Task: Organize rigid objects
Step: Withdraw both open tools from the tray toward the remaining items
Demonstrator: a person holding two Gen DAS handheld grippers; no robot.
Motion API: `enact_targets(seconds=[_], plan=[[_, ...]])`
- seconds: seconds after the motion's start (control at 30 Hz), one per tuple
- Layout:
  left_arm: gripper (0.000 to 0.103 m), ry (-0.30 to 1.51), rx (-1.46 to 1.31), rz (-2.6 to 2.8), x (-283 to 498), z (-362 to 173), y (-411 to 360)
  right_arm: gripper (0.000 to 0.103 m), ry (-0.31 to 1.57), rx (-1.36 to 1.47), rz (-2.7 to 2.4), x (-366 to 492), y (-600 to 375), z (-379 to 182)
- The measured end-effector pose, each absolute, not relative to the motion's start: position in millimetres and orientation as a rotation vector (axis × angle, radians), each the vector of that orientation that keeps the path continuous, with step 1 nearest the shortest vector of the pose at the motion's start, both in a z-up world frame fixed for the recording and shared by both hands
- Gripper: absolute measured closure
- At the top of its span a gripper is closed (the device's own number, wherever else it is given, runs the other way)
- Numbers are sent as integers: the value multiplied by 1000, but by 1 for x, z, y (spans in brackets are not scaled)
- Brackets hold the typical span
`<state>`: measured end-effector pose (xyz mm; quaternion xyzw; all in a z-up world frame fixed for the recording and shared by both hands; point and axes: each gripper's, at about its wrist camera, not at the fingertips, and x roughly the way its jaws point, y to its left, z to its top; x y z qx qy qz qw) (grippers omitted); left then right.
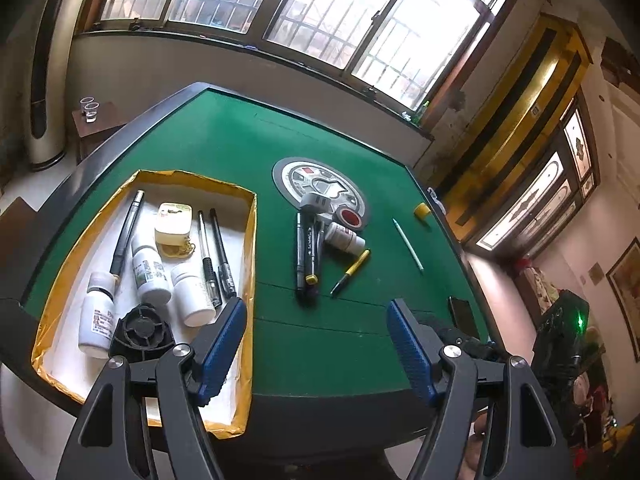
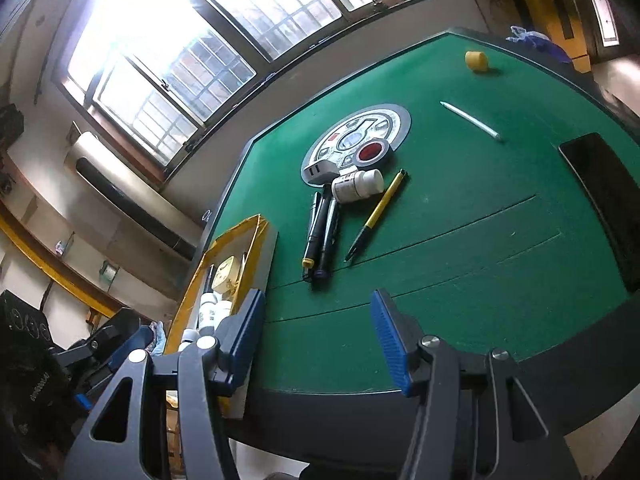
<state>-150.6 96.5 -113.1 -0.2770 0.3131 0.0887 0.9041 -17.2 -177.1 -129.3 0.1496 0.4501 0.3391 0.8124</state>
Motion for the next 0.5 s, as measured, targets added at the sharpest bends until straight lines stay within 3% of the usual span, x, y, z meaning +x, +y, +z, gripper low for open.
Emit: enact_targets(seconds=[0.5], plan=[[28, 678, -555, 180, -142, -117, 94, 49, 1010, 337, 718, -10, -168, -135]])
